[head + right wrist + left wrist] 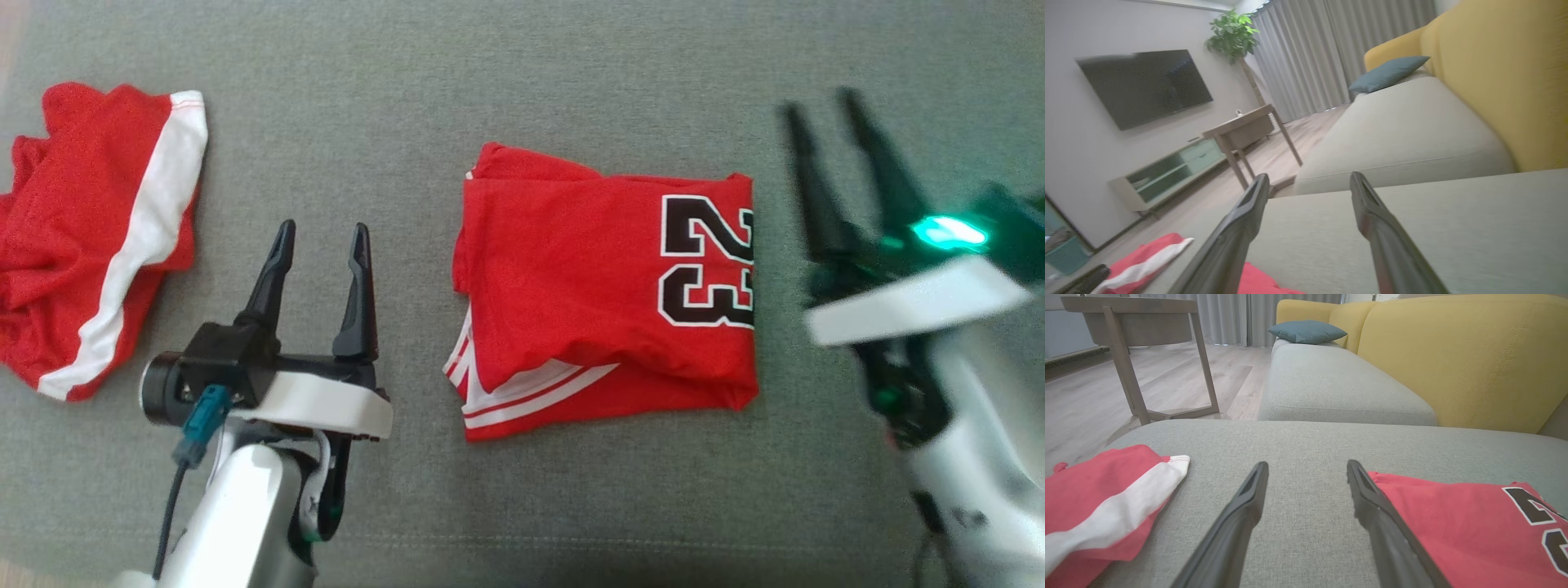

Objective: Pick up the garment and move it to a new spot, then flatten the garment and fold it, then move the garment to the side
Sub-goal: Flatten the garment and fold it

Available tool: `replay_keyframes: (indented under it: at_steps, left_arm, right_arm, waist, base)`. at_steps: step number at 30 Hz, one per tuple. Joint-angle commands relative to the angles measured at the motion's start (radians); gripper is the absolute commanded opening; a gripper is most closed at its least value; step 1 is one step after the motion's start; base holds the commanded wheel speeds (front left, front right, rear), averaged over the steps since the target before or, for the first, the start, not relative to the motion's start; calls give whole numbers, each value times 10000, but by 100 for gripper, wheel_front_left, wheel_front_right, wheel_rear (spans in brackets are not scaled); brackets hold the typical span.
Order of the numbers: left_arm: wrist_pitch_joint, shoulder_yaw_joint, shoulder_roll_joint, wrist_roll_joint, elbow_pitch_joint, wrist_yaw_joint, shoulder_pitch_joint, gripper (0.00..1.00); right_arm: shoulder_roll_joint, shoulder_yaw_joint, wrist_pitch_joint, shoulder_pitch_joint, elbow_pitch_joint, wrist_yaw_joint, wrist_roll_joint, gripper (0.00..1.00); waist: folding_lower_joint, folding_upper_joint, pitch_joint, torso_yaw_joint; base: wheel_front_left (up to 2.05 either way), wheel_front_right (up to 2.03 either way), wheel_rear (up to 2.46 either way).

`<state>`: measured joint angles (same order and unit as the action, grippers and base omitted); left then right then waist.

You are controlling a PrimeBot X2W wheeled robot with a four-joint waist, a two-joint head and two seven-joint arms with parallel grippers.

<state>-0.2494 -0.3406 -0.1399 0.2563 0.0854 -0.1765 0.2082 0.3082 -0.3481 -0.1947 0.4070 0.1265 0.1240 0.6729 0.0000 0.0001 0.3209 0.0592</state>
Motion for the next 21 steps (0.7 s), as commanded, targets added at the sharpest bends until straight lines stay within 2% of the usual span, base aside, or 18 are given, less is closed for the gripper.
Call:
replay_keyframes:
  at_steps: [1,4,9,21]
  left_arm:
    - [-122,417,-240,-111,-394,-45,106,100]
    - [-122,496,-347,-120,-467,-73,74,100]
    - [-110,606,-537,-127,-566,-138,-48,100]
    - [152,698,-922,-19,-679,-269,-896,100]
  right_arm:
    - [99,392,-9,-477,-494,67,-548,100]
    - [120,1567,194,-1291,-930,67,-1611,100]
    - [-346,2998,610,-2569,-1794,67,-2891,100]
    - [-1214,3527,1366,-4020,-2819,67,-3772,100]
  waist:
    - [0,-1,-27,-68]
    - [0,-1,-89,-181]
    - [0,-1,-329,-330]
    - [0,-1,-1446,-507]
  base:
    - [0,0,0]
    - [0,0,0]
    - [0,0,0]
    - [0,0,0]
